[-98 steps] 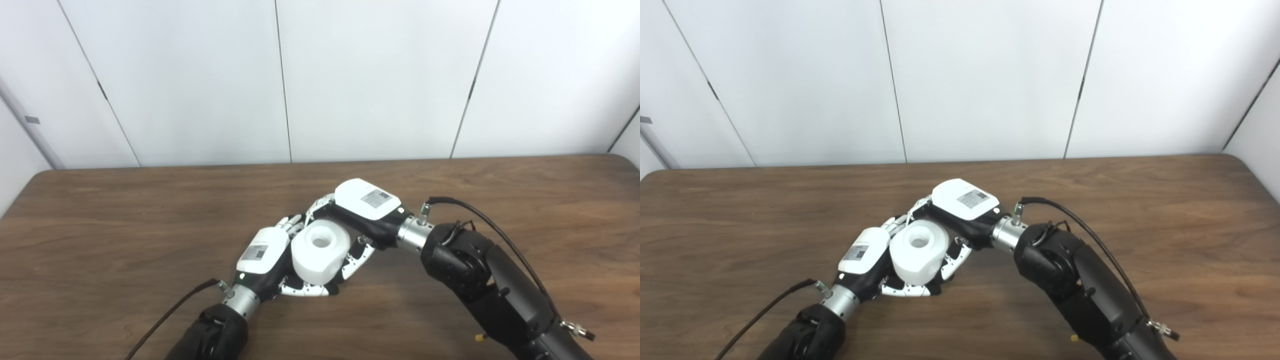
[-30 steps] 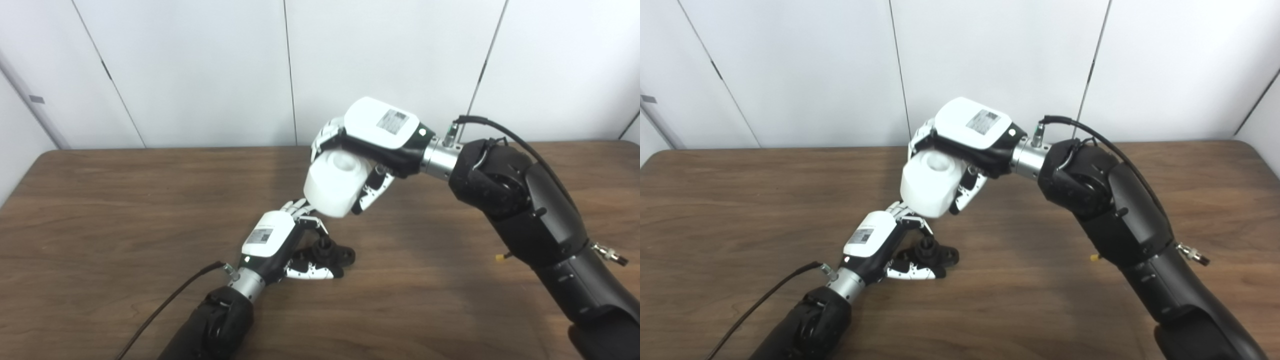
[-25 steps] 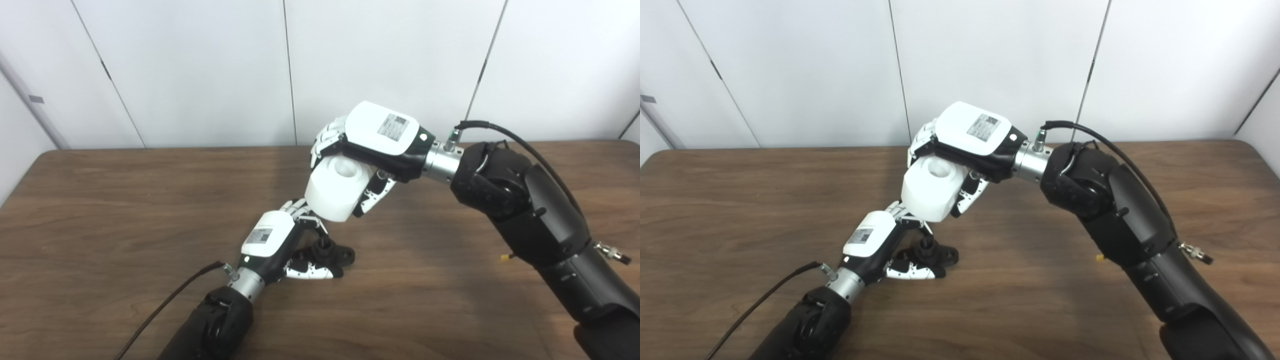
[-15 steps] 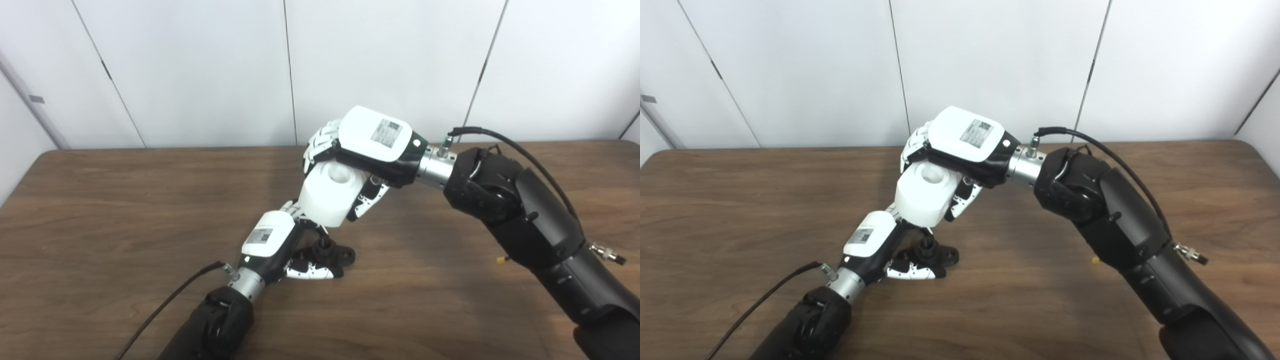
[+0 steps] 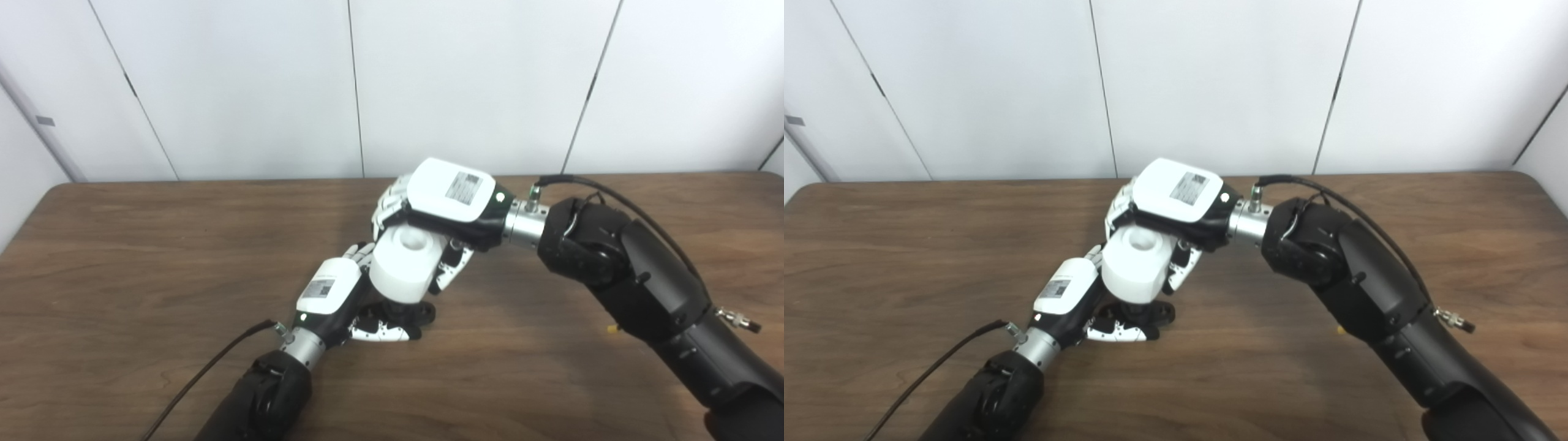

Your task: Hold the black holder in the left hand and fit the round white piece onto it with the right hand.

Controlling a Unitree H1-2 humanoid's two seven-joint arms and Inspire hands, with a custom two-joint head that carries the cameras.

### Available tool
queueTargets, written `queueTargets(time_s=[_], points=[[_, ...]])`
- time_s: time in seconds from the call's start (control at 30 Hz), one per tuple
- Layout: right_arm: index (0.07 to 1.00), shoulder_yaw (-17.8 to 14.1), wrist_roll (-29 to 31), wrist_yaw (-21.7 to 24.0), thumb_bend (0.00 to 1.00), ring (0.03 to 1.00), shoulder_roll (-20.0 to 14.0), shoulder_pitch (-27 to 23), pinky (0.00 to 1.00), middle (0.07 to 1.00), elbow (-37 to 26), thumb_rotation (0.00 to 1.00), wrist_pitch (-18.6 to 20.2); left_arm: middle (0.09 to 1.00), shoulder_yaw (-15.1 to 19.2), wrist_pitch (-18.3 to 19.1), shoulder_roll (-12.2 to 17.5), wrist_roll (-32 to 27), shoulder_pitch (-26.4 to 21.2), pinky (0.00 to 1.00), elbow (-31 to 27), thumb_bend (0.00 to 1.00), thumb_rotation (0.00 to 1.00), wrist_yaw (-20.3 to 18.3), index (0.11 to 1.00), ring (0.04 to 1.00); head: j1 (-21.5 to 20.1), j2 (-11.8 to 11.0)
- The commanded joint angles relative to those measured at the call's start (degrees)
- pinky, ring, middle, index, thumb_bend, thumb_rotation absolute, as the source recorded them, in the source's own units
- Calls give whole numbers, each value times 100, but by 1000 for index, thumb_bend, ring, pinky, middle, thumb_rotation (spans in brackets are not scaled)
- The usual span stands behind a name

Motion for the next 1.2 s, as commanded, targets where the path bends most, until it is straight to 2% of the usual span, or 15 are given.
queueTargets(time_s=[0.0,0.4,0.63,1.17], points=[[481,-49,51,6,521,742,14,-230,699,697,-93,133,-105,884,-350,362,-90,181,614,971,451,524,56,-416,484,951,4,5],[482,108,63,253,521,747,42,-242,703,701,21,136,-119,883,-358,389,-78,169,623,966,411,524,56,-399,484,952,11,10],[482,173,30,236,520,753,100,-246,715,704,102,137,-115,880,-365,400,-101,159,621,985,425,524,56,-407,484,951,12,8],[482,565,-304,-269,520,734,178,-321,675,697,714,137,-128,873,-410,386,-98,210,652,958,386,524,56,-357,483,947,86,44]])
